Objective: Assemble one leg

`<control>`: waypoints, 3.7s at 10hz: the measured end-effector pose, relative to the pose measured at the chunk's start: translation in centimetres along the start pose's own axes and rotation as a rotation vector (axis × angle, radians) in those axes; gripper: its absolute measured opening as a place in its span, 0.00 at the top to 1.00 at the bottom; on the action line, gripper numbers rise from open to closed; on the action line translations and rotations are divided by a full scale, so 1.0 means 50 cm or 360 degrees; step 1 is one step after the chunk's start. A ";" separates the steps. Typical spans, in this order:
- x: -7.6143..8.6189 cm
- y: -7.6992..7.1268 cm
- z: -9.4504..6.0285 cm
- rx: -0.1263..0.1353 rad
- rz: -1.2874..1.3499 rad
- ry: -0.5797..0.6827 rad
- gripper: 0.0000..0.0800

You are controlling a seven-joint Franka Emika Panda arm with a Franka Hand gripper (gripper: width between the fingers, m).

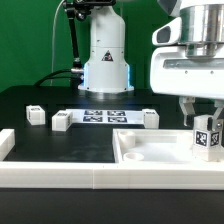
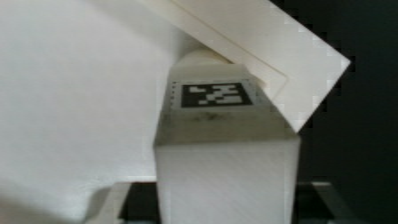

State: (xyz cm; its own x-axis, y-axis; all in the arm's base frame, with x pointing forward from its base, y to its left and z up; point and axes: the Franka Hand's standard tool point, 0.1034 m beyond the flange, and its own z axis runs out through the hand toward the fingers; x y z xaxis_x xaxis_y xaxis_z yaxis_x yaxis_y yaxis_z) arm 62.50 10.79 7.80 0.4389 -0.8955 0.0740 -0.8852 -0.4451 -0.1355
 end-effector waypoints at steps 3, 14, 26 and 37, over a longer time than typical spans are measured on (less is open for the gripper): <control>-0.001 0.010 0.000 -0.0043 0.0618 -0.0043 0.64; 0.001 0.005 0.000 -0.0025 -0.0470 -0.0057 0.19; -0.020 -0.015 0.000 -0.0015 -0.1446 0.0005 0.35; -0.011 -0.006 0.000 -0.0041 -0.0343 0.0000 0.63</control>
Offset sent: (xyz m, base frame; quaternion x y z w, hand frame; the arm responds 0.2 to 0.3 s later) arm -0.0019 -0.0053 -0.0027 0.0013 0.0086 0.1520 0.9883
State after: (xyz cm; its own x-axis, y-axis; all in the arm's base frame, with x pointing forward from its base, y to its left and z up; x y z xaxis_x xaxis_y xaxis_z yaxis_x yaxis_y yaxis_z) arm 62.53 11.41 7.81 0.6184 -0.7797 0.0983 -0.7747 -0.6258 -0.0911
